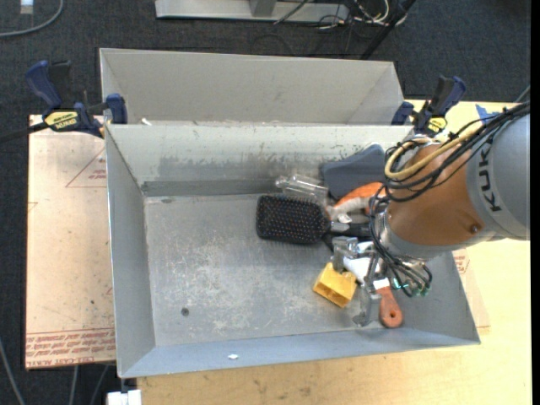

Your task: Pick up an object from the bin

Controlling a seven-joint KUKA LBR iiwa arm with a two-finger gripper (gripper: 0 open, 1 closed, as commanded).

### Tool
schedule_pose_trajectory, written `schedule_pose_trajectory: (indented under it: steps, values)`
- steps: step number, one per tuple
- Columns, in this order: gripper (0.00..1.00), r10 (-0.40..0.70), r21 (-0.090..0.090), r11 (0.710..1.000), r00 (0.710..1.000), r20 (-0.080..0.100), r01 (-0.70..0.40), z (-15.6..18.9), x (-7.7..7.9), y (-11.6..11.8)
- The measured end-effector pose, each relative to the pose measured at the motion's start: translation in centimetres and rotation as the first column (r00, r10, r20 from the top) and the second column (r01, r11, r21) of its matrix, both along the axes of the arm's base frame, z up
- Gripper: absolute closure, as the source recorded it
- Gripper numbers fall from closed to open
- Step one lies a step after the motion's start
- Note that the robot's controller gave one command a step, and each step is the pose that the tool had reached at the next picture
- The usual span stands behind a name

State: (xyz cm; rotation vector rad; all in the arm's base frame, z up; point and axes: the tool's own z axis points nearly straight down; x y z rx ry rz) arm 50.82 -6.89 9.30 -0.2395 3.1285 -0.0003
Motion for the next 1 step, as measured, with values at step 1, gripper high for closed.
schedule_pose_trajectory:
  steps: [1]
  values:
    - [0.0,-0.001,0.0,1.0,1.0,0.001,0.001,0.05,0.05,0.03]
